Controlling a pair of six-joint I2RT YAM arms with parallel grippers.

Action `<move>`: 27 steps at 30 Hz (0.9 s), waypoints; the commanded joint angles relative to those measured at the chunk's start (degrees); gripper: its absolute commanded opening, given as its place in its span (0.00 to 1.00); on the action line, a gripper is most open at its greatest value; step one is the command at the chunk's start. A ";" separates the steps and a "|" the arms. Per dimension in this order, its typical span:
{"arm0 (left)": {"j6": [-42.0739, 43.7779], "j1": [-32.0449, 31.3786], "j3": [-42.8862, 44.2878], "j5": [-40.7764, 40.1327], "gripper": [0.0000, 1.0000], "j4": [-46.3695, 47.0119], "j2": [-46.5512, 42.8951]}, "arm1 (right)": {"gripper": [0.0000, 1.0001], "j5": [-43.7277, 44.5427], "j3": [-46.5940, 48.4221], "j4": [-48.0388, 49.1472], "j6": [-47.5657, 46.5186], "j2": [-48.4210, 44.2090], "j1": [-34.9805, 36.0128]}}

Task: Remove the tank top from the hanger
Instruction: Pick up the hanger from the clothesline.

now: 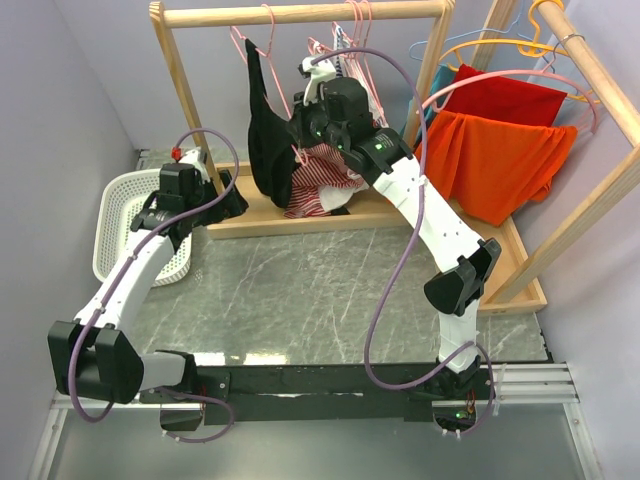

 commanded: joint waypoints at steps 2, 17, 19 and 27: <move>1.02 0.07 1.14 1.17 0.99 0.32 -0.22 | 0.00 -0.13 -0.92 -0.57 -0.55 -1.35 0.17; 0.49 -0.01 1.40 2.75 0.99 1.11 0.13 | 0.00 0.66 -0.41 -1.45 -0.64 -1.53 0.61; 0.40 -0.01 1.31 2.75 0.99 1.11 0.22 | 0.00 1.01 2.57 -3.20 -0.81 -0.92 0.79; -0.13 -0.01 1.93 2.76 0.99 1.20 1.01 | 0.00 3.99 2.69 -0.76 -2.74 -4.86 1.75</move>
